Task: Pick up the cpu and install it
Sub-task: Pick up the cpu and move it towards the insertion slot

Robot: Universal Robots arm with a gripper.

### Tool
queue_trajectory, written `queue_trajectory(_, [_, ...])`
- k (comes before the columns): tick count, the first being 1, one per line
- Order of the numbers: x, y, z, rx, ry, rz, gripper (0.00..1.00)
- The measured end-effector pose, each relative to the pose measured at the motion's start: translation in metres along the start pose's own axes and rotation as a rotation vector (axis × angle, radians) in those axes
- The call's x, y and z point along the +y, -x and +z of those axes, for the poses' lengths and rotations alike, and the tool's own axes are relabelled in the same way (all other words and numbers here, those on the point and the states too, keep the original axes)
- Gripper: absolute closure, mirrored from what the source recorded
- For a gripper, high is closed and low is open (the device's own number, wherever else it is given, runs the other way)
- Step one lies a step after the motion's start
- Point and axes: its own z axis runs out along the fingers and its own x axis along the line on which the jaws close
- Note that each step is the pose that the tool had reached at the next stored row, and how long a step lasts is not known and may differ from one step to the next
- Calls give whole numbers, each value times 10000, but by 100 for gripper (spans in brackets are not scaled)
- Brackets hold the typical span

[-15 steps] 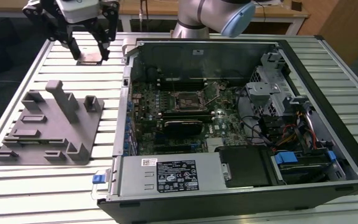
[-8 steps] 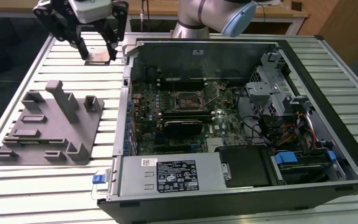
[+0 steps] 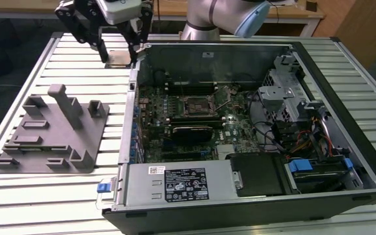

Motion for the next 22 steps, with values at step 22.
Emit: queue_trajectory(22, [61,904,41,4,1,0,45])
